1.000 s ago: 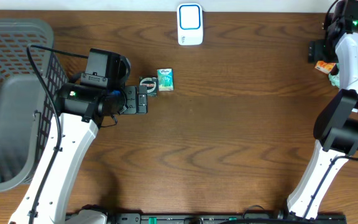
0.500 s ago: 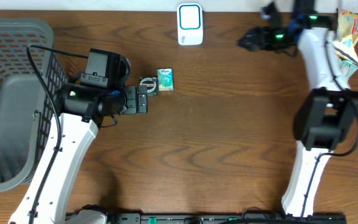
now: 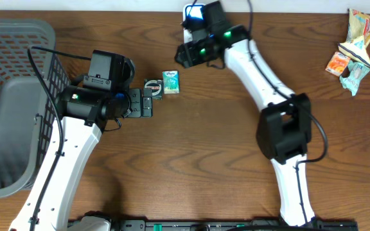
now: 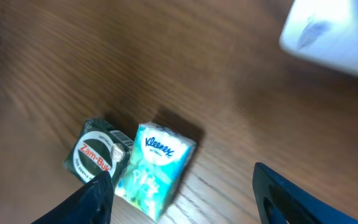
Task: Scan the item barcode
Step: 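Move the right gripper back toward the mint-green tissue pack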
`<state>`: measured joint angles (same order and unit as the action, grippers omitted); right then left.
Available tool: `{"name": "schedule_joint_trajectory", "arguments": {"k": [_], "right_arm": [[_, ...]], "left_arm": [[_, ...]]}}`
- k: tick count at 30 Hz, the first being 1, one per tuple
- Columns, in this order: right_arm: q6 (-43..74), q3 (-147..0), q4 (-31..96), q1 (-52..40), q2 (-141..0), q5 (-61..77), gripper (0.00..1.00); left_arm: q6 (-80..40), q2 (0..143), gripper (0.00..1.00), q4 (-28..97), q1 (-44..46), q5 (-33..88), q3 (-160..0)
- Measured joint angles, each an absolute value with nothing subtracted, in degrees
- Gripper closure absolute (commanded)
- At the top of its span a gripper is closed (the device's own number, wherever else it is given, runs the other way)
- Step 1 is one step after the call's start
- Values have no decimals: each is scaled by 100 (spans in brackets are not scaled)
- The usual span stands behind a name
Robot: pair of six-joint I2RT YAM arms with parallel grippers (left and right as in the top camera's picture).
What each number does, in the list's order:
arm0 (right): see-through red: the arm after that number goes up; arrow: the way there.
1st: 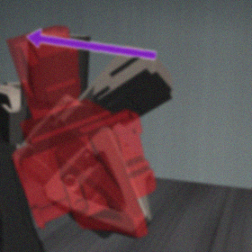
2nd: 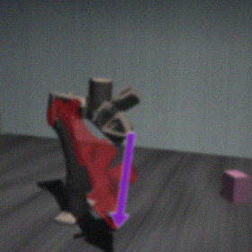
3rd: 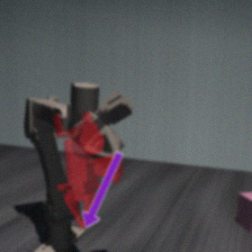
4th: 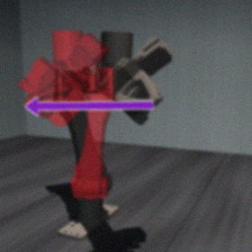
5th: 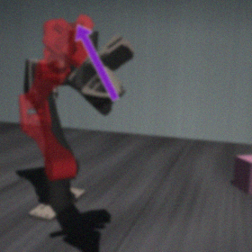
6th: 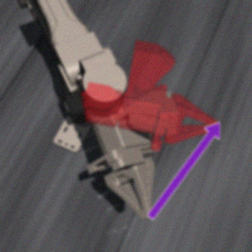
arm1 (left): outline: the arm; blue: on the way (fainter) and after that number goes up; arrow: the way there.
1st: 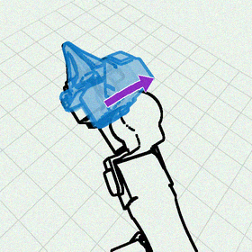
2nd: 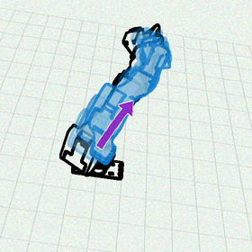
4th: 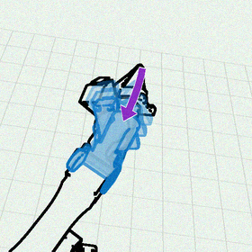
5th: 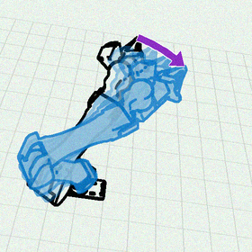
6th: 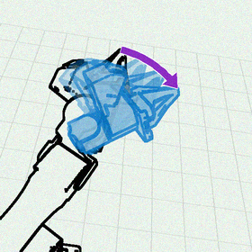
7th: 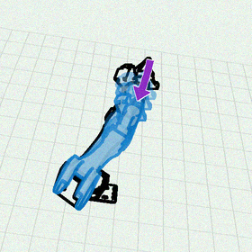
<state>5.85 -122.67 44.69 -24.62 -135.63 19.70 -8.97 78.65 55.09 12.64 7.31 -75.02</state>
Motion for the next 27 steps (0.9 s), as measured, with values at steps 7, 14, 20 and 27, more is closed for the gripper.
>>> {"name": "schedule_joint_trajectory", "arguments": {"k": [7, 14, 20, 27], "right_arm": [[1632, -12267, 4438, -2884, -14066, 1380, 41], [1844, -12267, 4458, -3096, -14282, 1299, 44], [1909, -12267, 4587, -3194, -14300, 1299, 52], [1940, -12182, 4611, -3173, -14300, 1302, 70]], "left_arm": [[-897, 7865, 2, 5509, 1264, 731, -7502], [-897, 7865, 2, 5509, 1264, 731, -7502], [-897, 7865, 2, 5509, 1264, 731, -7502], [-897, 7865, 2, 5507, 1264, 731, -7502]]}}
